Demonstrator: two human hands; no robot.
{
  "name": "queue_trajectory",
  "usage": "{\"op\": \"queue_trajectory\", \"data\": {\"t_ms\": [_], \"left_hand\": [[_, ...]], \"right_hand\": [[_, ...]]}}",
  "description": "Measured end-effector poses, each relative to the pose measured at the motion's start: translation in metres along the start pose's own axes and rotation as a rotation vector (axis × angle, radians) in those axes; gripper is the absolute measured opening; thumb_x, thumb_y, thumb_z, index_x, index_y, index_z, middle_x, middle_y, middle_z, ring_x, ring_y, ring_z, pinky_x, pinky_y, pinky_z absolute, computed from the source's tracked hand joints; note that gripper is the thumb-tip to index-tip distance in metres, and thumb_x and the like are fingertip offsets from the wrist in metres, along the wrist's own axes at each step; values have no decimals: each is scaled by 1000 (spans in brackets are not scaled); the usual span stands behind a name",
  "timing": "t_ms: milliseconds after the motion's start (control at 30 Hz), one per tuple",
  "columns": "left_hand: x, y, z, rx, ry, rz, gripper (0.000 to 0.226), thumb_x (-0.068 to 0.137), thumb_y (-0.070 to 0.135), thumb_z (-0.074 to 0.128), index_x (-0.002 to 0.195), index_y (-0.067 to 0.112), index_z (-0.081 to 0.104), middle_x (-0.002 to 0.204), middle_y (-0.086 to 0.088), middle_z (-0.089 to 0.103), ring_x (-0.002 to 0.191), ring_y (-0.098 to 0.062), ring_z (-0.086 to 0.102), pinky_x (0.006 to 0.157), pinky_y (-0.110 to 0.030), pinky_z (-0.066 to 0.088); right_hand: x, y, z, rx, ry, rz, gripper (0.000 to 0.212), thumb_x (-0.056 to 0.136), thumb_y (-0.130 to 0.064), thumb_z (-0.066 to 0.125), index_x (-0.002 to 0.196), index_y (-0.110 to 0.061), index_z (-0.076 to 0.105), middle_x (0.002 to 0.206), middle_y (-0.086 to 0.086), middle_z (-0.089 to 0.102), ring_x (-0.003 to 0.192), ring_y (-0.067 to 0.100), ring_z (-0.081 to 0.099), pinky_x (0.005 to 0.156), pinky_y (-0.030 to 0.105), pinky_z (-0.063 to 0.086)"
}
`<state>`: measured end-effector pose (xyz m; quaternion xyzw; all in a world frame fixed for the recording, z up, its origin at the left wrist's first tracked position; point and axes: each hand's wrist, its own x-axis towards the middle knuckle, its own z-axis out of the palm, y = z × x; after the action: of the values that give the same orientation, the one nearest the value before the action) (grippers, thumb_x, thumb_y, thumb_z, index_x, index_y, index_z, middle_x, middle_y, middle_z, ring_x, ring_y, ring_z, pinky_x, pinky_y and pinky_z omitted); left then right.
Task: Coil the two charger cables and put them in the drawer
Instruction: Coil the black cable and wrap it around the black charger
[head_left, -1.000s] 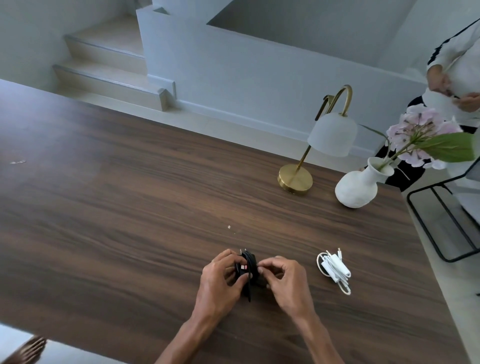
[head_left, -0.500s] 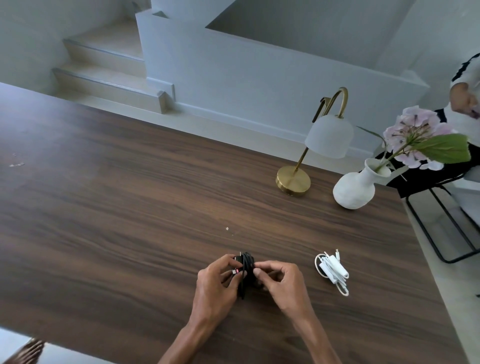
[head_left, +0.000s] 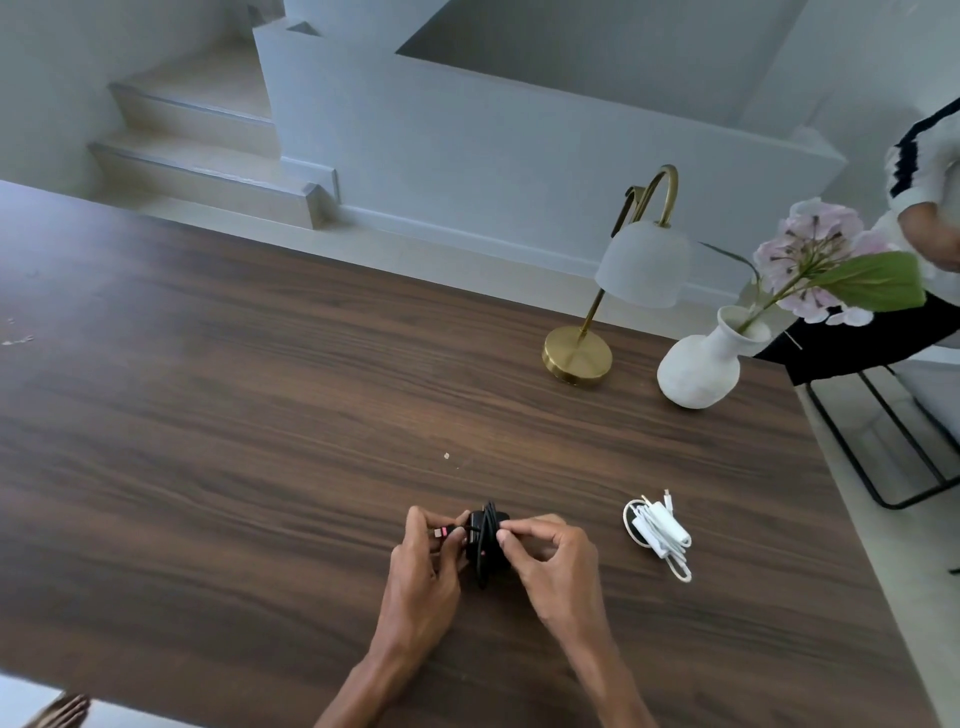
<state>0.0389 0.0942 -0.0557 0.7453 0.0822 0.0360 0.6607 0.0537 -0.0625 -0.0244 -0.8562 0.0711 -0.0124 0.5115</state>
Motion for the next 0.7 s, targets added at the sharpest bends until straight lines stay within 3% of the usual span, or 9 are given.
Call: {"op": "queue_trajectory", "data": {"t_ms": [100,233,333,500,600,700], "left_hand": [[1,0,4,-147,23,-84,14,99,5,54,90,14,49,101,-5,79,99,-19,77,84,-44,63],[2,7,5,-291,55,-134,15,97,19,50,90,6,46,106,-11,77,107,-23,74,87,-42,62],[3,8,6,-391,72,-183,17,101,15,47,88,5,44,106,-15,78,108,-26,74,84,-39,63],[3,10,6,-382,68,-167,28,89,29,55,90,3,47,107,-15,77,107,-27,74,88,-47,60],[3,11,8,-368,73,-160,28,90,27,56,91,0,49,107,-12,78,105,-26,74,89,-48,60],[3,8,10,-364,74,-174,22,95,22,55,88,2,49,108,-13,78,106,-28,74,91,-51,59]], "right_hand": [[-3,2,4,13,33,-18,12,80,-13,79,85,-23,82,87,-8,75,81,-1,71,75,13,55],[-5,2,8,59,73,-10,10,81,-12,79,87,-20,82,88,-6,75,81,0,72,74,9,52],[-5,2,13,67,100,-25,9,83,-14,79,89,-19,82,90,-6,74,84,2,72,75,9,52],[-9,3,16,46,150,-62,12,84,-17,79,94,-22,81,91,-9,72,90,-1,70,82,11,53],[-13,8,16,129,126,-61,20,80,-14,82,100,-18,80,98,-8,72,92,-2,71,81,8,52],[-14,13,17,171,115,-47,27,79,-15,83,105,-18,79,104,-5,70,95,4,72,84,13,55]]}}
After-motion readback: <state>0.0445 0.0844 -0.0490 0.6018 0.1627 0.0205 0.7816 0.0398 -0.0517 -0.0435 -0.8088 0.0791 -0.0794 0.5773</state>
